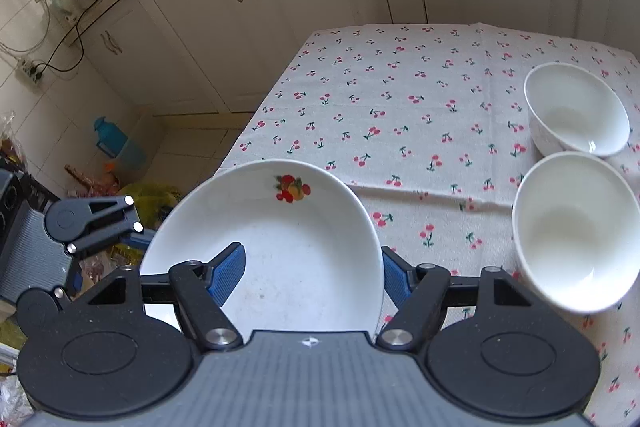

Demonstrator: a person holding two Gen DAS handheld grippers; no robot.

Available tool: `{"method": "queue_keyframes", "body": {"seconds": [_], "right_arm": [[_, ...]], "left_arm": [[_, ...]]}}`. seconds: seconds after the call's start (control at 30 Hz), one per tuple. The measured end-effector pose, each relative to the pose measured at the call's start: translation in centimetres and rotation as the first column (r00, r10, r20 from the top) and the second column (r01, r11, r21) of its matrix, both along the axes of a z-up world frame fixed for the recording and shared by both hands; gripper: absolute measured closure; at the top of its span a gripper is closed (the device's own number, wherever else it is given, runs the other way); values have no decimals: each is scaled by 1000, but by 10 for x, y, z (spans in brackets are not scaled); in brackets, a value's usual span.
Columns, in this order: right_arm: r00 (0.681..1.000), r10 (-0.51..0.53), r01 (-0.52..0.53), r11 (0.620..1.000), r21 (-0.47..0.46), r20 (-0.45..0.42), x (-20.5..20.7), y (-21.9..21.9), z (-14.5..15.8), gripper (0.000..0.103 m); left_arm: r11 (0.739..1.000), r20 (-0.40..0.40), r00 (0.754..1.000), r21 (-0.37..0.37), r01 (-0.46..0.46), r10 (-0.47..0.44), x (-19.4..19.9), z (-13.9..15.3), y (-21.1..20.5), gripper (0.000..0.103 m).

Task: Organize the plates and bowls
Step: 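Carry the fruit-decal plate with the left gripper over the stained plate stack, then lower the plate onto the stack and open the left gripper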

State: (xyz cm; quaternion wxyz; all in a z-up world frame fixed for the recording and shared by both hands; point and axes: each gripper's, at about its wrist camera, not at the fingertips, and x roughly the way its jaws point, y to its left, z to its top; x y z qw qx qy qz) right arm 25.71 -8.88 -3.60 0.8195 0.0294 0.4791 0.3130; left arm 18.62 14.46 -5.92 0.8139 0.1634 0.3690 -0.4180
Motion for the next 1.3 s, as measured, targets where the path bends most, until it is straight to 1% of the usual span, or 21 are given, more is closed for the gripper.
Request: {"method": "queue_keyframes", "body": {"seconds": [0.17,0.33,0.43,0.7,0.9,1.3], "right_arm": [[1000,-13,13,1000,-9,-4,-7,-3,-6,26],[999,-33,33,999,4,-1,-9,-6,-7,26],[999,-45,45,999,8,2,-11,-7,-7,26],[996,-91,91,995,49,-13,-12,-13,-9,26],[995,-99,100,993,66,-16,-15,-14,-9,26],[992,-114,118,988,97,-45,-26,-18,-8,26]], "left_arm": [[1000,-11,1000,-14,1,-1,-3,-2,-2,19],[1000,-24,1000,-15,-1,0,-2,-5,-2,19],[1000,-38,999,-28,-4,3,0,-7,-1,19],[999,-67,998,-45,-17,13,4,-8,3,19],[998,-83,996,-62,-26,21,7,-9,7,18],[997,-106,993,-52,-53,47,10,-9,9,14]]}}
